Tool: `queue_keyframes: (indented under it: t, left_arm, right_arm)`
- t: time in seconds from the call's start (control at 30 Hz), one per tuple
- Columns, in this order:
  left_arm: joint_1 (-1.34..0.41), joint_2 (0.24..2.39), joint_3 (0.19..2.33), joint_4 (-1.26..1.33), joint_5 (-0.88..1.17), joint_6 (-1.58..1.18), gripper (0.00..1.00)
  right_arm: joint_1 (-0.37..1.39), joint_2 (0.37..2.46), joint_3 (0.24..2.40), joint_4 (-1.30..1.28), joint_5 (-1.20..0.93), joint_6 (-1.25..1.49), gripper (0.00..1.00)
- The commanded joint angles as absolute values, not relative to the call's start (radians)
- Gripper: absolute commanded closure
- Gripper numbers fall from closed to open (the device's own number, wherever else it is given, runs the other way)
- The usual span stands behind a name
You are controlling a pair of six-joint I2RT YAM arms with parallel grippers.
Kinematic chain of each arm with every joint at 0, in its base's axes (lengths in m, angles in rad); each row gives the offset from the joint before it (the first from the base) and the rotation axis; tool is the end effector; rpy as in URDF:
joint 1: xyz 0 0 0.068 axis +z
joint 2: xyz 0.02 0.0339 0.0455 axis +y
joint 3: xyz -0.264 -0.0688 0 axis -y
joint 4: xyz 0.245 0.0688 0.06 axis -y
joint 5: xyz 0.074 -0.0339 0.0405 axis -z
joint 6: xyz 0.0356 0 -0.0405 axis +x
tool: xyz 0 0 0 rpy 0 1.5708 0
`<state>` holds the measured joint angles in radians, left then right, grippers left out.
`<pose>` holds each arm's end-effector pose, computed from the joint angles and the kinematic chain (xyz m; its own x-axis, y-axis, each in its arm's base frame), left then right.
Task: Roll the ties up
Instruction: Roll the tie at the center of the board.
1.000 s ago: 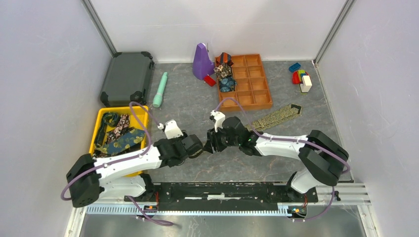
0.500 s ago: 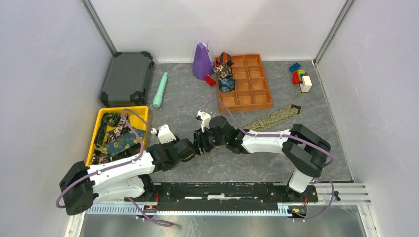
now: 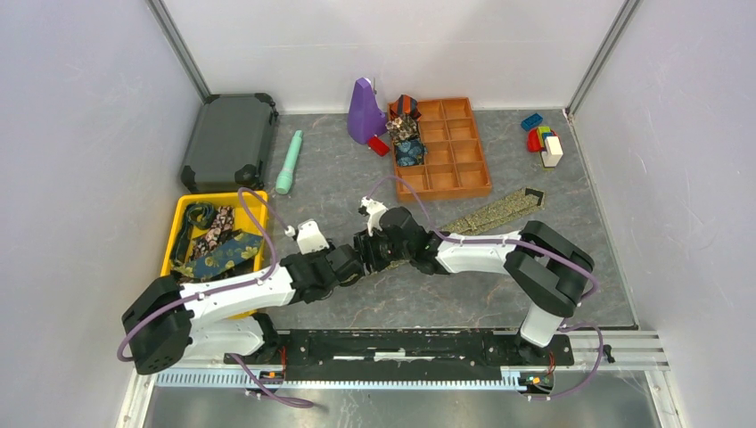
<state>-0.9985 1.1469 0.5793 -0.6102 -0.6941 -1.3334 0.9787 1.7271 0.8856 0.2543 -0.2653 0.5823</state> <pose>0.1215 -0.1466 0.1794 -0.6167 -0.4221 -0.6644 -0.3655 0.9011 -0.2332 0.1928 0.3033 0.1715 -0.7656 -0.1874 -0.6154 -0.6005 0.5514 0.5792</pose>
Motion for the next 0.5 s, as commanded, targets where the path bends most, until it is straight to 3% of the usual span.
queue_keyframes:
  t: [0.0, 0.23, 0.33, 0.47]
  left_arm:
    - [-0.994, 1.158, 0.603, -0.514, -0.685, -1.309, 0.49]
    - [-0.994, 1.159, 0.581, -0.458, -0.670, -1.310, 0.52]
    - [-0.994, 1.153, 0.565, -0.448, -0.667, -1.317, 0.63]
    - [-0.994, 1.135, 0.540, -0.460, -0.673, -1.335, 0.91]
  right_arm:
    - [0.963, 1.679, 0.842, 0.294, -0.252, 0.596, 0.43]
    - [0.933, 1.640, 0.778, 0.331, -0.263, 0.618, 0.43]
    - [0.933, 1.647, 0.775, 0.345, -0.280, 0.624, 0.43]
    - [0.933, 1.654, 0.773, 0.359, -0.290, 0.632, 0.43]
